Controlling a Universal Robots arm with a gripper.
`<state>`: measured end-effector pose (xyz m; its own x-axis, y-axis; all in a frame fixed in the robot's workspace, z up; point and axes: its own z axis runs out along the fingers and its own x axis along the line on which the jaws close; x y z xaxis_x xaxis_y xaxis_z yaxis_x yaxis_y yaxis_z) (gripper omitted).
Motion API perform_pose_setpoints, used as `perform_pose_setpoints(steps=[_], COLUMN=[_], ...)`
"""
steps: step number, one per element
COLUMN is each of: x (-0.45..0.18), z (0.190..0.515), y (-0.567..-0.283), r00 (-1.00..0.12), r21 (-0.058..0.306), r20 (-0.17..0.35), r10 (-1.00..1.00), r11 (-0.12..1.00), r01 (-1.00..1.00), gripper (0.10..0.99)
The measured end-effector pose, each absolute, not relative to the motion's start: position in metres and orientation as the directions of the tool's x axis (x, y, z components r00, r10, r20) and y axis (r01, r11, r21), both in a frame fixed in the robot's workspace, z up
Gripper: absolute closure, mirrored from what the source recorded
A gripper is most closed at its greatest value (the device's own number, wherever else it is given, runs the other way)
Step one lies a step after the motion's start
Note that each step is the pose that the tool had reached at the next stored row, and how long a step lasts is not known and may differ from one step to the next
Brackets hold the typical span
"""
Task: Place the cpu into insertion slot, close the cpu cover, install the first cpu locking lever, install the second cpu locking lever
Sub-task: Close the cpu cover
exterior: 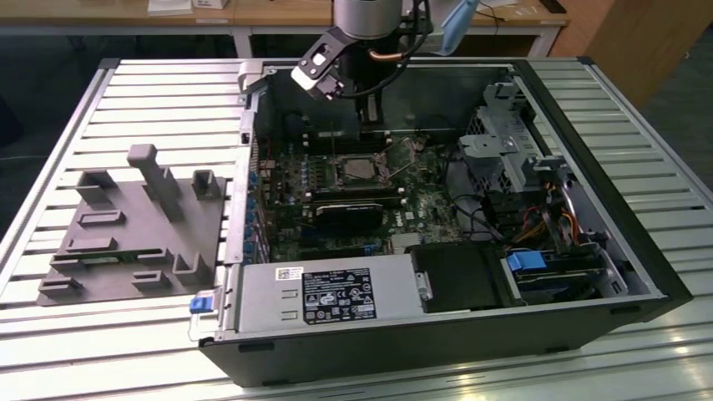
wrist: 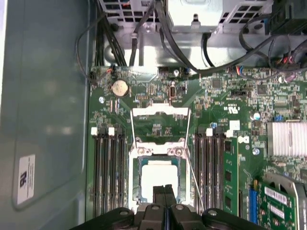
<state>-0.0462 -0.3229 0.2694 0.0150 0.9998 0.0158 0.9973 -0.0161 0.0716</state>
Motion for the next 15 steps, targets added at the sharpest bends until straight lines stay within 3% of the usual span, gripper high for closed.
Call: perform_pose_setpoints(steps=[15], x=[-0.003], z=[0.269], y=[-0.323], r00=[0.015], r21=[0.068], r20=[0.016], r10=[1.0], r11=[-0.016], r01=[0.998], gripper=[0.98])
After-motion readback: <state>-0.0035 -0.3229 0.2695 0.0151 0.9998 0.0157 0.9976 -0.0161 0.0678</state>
